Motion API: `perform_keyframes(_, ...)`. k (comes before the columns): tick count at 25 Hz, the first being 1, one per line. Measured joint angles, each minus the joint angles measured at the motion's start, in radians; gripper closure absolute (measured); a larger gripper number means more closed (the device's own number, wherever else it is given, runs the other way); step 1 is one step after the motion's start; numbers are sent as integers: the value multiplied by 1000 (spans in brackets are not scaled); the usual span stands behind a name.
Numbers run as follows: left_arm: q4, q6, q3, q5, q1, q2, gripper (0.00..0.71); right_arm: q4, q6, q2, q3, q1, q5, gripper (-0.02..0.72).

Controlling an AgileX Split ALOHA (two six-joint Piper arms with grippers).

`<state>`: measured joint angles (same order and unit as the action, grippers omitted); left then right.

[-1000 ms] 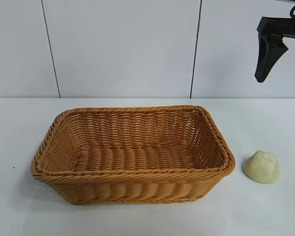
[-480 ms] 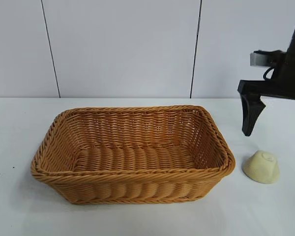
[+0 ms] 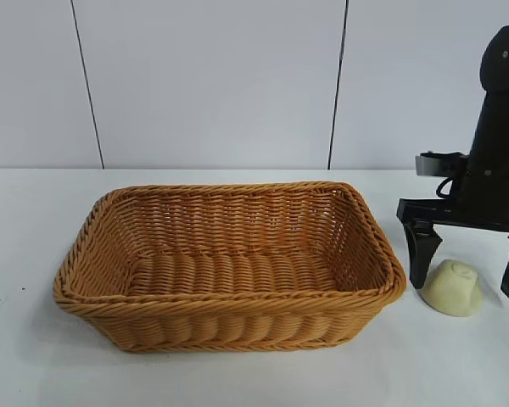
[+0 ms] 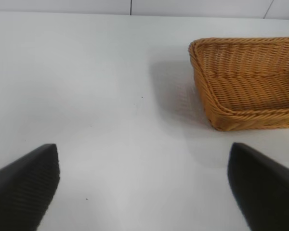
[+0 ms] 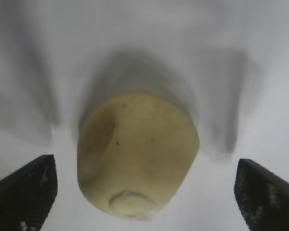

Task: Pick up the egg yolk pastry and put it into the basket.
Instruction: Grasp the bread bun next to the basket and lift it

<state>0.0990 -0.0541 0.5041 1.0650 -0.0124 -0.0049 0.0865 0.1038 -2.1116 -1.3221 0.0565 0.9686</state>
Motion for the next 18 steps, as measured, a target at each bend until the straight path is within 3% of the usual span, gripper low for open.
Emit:
perform_keyframes(3, 0, 0, 0, 0, 0, 0, 14, 0, 0, 0, 0, 0, -7, 98)
perform_keyframes(8, 0, 0, 0, 0, 0, 0, 14, 4, 0, 0, 0, 0, -7, 353)
perform_keyframes(10, 0, 0, 0, 0, 0, 0, 14, 4, 0, 0, 0, 0, -7, 419)
perform_keyframes(18, 0, 0, 0, 0, 0, 0, 14, 6, -6, 56, -12, 0, 35, 472)
